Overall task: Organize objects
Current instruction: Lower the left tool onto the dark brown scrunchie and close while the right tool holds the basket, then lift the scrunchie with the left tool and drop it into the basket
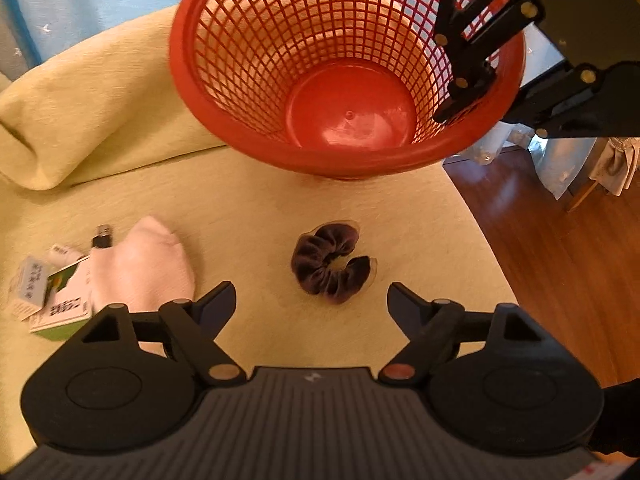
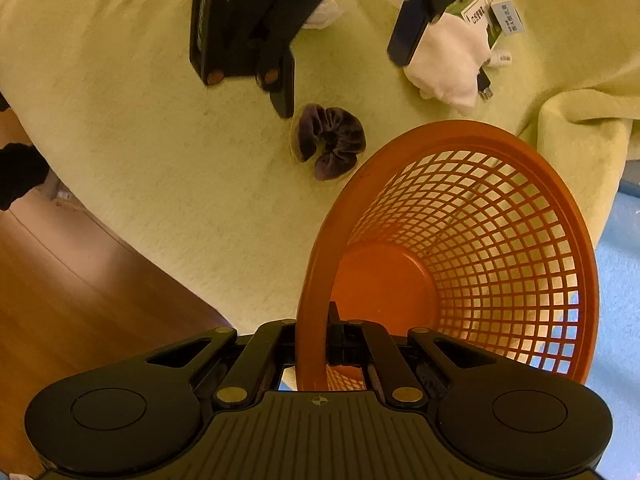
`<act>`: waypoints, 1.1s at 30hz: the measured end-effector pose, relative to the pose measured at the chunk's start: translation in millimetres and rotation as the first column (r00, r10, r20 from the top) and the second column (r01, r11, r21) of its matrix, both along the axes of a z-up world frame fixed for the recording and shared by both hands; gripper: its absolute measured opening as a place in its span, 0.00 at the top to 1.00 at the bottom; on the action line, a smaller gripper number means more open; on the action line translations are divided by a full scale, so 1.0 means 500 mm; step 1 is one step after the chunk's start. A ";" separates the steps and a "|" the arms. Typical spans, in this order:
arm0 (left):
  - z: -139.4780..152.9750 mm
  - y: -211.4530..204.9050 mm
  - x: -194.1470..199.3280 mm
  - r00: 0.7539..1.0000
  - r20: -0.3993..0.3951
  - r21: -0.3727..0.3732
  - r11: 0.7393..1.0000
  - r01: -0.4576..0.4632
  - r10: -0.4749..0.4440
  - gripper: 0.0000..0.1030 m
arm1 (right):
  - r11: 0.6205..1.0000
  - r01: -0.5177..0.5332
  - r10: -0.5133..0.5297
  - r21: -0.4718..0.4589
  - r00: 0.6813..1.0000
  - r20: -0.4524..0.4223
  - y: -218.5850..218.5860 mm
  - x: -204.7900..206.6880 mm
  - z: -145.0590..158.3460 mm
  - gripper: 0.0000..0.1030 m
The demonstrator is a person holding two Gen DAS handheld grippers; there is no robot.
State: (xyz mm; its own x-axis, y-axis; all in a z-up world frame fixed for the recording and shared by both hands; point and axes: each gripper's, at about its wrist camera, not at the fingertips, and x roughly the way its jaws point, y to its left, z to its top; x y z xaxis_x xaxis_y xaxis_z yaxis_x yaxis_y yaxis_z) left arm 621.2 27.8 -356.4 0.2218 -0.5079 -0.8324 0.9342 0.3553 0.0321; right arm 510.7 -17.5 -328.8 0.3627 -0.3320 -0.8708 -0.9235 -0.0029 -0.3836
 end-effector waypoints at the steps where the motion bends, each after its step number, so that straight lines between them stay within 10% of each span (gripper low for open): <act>1: -0.006 -0.006 0.002 1.000 -0.005 0.000 1.000 0.004 -0.004 0.24 | 1.000 0.003 -0.003 -0.001 1.000 0.001 -0.003 0.001 -0.003 1.00; 6: -0.033 -0.036 0.012 1.000 -0.025 0.000 1.000 0.016 -0.016 0.30 | 1.000 0.018 -0.019 0.008 1.000 0.007 -0.009 0.003 -0.002 1.00; 16: -0.053 -0.059 0.026 0.999 -0.041 0.061 0.998 0.015 -0.012 0.85 | 0.999 0.036 -0.036 0.015 0.999 0.018 -0.012 0.004 -0.003 1.00; 33: 0.232 0.060 0.058 0.997 0.055 -0.020 0.999 -0.050 0.051 0.87 | 1.000 0.019 -0.019 -0.002 0.999 0.030 -0.004 -0.014 0.009 1.00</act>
State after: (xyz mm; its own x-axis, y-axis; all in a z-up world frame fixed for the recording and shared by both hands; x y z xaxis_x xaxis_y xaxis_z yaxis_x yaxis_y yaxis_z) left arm 650.3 57.9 -240.6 0.2931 -0.5103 -0.8085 0.9122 0.4026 0.0766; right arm 503.7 -19.5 -324.3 0.3822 -0.3413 -0.8588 -0.9116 0.0131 -0.4109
